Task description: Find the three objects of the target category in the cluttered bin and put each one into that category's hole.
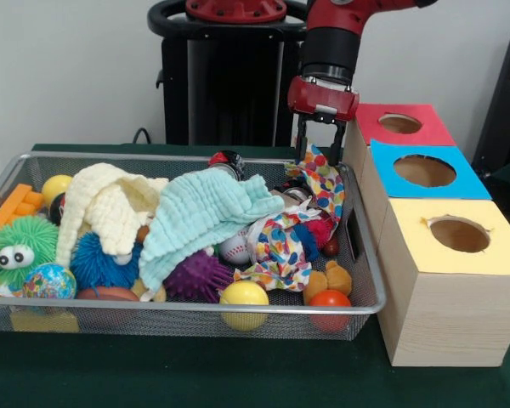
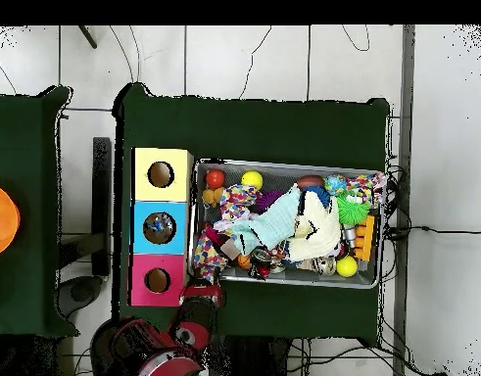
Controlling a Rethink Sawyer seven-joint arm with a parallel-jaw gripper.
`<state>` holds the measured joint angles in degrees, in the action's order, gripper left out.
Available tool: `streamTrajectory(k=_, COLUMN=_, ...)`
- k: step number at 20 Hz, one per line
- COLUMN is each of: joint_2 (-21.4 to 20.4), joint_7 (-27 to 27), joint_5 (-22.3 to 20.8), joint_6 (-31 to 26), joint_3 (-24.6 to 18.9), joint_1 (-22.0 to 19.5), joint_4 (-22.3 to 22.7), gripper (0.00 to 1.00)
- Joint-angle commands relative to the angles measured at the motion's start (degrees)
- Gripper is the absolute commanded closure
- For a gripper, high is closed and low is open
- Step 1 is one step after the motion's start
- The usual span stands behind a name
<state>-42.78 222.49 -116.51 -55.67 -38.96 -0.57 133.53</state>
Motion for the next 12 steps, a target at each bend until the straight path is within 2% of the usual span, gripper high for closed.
streamTrajectory(k=1, joint_2=-0.2, joint_7=5.7, joint_5=-3.9, joint_6=-6.8, joint_3=1.4, joint_1=1.1, joint_4=-2.8, gripper=0.0)
streamTrajectory(k=8, joint_2=-0.6, joint_7=3.7, joint_5=-3.3, joint_6=-4.8, joint_3=1.5, joint_1=0.8, joint_4=-3.2, gripper=0.0)
streamTrajectory(k=9, joint_2=-0.6, joint_7=3.4, joint_5=-3.1, joint_6=-4.6, joint_3=1.5, joint_1=0.7, joint_4=-3.2, gripper=1.0)
streamTrajectory(k=12, joint_2=-0.7, joint_7=3.2, joint_5=-3.2, joint_6=-4.4, joint_3=1.5, joint_1=0.8, joint_4=-3.2, gripper=1.0)
